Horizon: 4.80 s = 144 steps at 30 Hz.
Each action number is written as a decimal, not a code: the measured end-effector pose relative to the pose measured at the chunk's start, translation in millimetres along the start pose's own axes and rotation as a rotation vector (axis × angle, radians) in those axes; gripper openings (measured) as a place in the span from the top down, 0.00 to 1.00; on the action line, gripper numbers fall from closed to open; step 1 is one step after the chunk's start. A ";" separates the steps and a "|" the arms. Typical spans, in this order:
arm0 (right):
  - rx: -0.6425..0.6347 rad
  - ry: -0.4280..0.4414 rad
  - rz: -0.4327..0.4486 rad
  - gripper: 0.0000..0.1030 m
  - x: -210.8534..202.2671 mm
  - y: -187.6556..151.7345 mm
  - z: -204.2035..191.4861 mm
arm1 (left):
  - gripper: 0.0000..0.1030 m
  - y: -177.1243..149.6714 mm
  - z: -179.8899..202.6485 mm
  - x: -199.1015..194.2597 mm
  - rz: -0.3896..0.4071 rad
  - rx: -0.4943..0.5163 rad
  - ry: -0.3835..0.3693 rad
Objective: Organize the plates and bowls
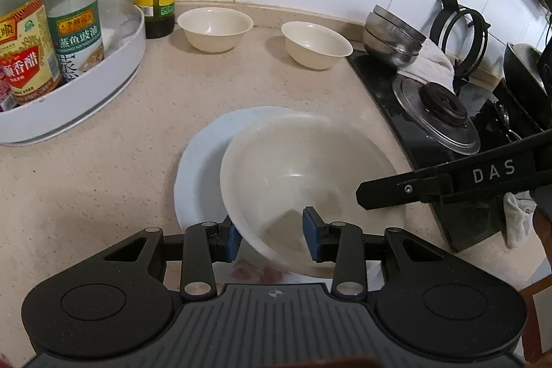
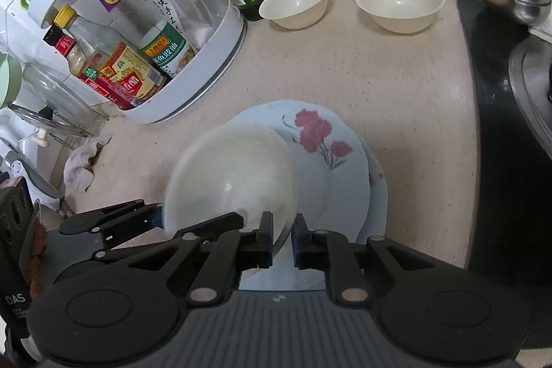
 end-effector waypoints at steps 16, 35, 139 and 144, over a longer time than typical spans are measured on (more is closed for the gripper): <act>0.002 0.002 0.038 0.82 -21.2 14.3 13.6 | 0.30 15.8 -20.7 -24.8 0.074 -0.018 0.078; 0.048 -0.049 0.115 0.66 -39.6 63.0 60.0 | 0.20 89.2 9.3 -10.8 0.132 0.080 0.117; 0.311 -0.195 0.097 0.65 50.8 165.5 195.1 | 0.32 228.4 45.7 205.1 -0.215 0.112 -0.154; 0.313 -0.146 0.082 0.89 64.6 169.4 199.6 | 0.68 221.8 43.6 228.6 -0.264 0.102 -0.143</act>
Point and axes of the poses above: each gripper's, at about its wrist camera, not at the fingertips, and x roughly the way its jaws point, z to its right, y to its top, the point moved 5 cm from there along x, roughly the way its jaws point, and after that the axes turned 7 degrees about -x, right-handed, at the moved point
